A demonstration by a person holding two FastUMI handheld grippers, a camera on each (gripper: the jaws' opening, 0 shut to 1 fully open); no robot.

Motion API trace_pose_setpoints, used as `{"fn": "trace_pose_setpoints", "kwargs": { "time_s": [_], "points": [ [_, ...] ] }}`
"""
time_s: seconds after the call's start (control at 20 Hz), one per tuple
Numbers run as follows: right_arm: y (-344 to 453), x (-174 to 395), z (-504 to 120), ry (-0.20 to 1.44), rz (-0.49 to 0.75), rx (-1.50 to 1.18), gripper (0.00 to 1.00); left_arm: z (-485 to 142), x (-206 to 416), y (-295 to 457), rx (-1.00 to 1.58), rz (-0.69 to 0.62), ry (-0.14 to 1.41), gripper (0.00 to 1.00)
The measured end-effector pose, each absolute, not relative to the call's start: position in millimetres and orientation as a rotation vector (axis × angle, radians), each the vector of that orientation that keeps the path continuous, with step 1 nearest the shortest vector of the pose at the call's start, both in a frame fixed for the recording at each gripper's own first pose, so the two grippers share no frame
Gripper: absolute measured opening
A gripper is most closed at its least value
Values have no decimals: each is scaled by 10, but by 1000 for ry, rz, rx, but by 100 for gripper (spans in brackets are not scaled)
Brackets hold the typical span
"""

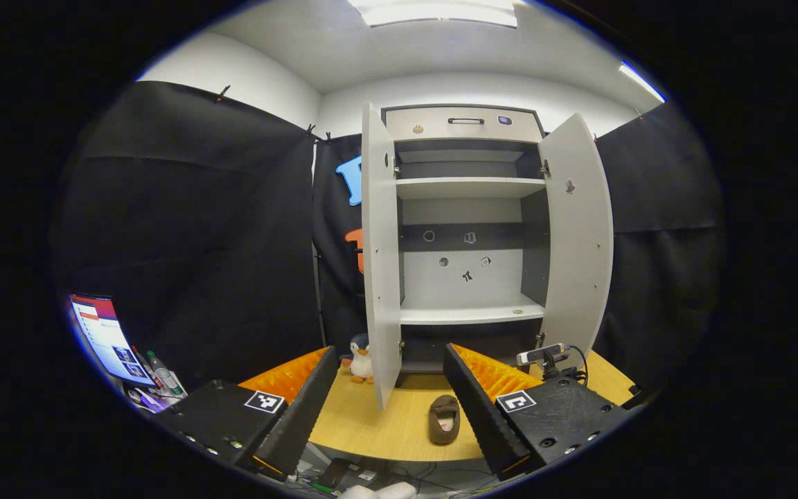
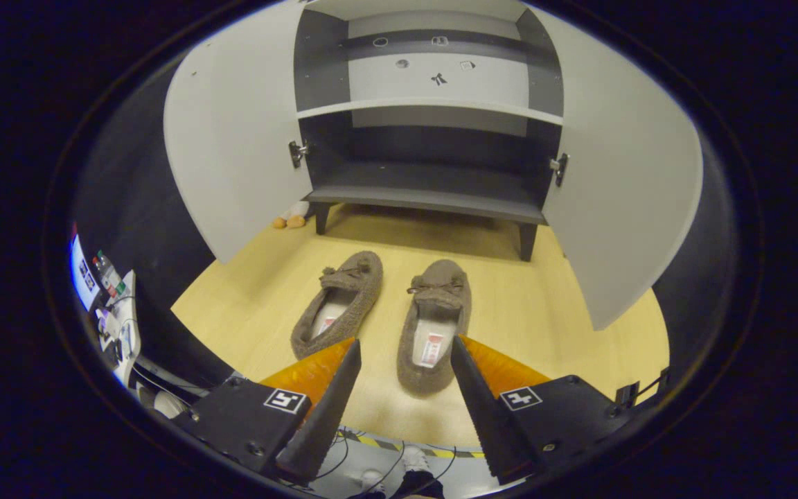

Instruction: Grab one shoe with the right hand and put it into the shoe cabinet, grab the other shoe with the left hand and put it into the shoe cabinet; then close the right door with the right hand and the left door with the left hand.

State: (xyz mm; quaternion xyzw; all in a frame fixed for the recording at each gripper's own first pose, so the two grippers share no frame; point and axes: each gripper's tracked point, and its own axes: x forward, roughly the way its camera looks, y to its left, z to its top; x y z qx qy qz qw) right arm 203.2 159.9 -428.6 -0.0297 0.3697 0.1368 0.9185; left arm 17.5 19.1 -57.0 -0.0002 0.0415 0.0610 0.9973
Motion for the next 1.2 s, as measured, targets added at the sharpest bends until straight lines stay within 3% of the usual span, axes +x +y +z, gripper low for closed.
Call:
{"fn": "trace_pose_setpoints", "kwargs": {
  "time_s": [0.35,0.55,0.6,0.65,0.85,0.9,0.95,1.0,1.1,1.15,1.2],
  "points": [
    [1719,2553,-4910,865,245,-30,84,-604,423,263,19,170,98,95],
    [1761,2820,-5142,893,227,2,75,-645,542,296,33,201,108,95],
    [1772,2889,-5185,898,225,11,67,-651,569,304,34,206,113,95],
    [1778,2944,-5205,899,218,19,74,-659,597,311,32,211,116,95],
    [1824,3186,-5309,886,211,43,71,-726,696,316,31,228,133,97],
    [1831,3230,-5326,883,203,51,63,-736,710,310,30,229,138,97],
    [1823,3310,-5339,867,192,59,70,-760,732,303,29,229,141,97],
    [1795,3375,-5348,855,180,53,68,-771,753,308,28,230,143,96],
    [1770,3424,-5381,850,165,55,59,-807,771,295,23,225,154,97],
    [1770,3467,-5399,845,162,60,46,-809,774,294,23,223,156,96],
    [1793,3475,-5375,849,166,60,41,-815,772,284,25,220,158,96]
  ]
}}
